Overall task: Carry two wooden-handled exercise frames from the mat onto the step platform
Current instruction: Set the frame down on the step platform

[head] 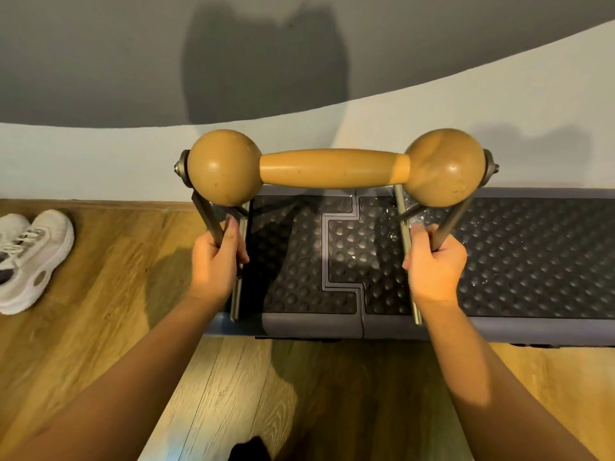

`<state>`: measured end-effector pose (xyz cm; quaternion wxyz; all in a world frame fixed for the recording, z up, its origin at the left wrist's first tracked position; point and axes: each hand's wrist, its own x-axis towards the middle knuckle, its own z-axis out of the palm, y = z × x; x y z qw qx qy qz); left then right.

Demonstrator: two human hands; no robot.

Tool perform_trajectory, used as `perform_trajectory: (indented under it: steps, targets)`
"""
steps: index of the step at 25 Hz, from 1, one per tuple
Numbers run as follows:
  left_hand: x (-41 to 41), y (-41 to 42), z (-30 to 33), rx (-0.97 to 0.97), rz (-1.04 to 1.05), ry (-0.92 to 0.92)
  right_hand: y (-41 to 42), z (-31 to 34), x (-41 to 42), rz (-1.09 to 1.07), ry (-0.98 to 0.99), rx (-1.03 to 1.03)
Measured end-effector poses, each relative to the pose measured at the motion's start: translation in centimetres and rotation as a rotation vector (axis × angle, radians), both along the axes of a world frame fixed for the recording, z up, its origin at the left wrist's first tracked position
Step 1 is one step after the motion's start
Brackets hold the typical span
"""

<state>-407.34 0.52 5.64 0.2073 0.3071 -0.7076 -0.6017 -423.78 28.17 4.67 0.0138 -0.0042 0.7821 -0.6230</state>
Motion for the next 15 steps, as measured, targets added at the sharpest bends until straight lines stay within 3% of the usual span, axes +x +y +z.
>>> perform_trajectory:
  steps: [10, 15]
  targets:
    - [2.3, -0.5, 5.5, -0.161, -0.071, -0.121, 3.5, 8.0, -1.2, 0.438, -0.103, 0.446]
    - [5.9, -1.9, 13.0, -0.249, -0.058, -0.147, 5.7, 16.3, -0.2, 0.404, -0.136, 0.459]
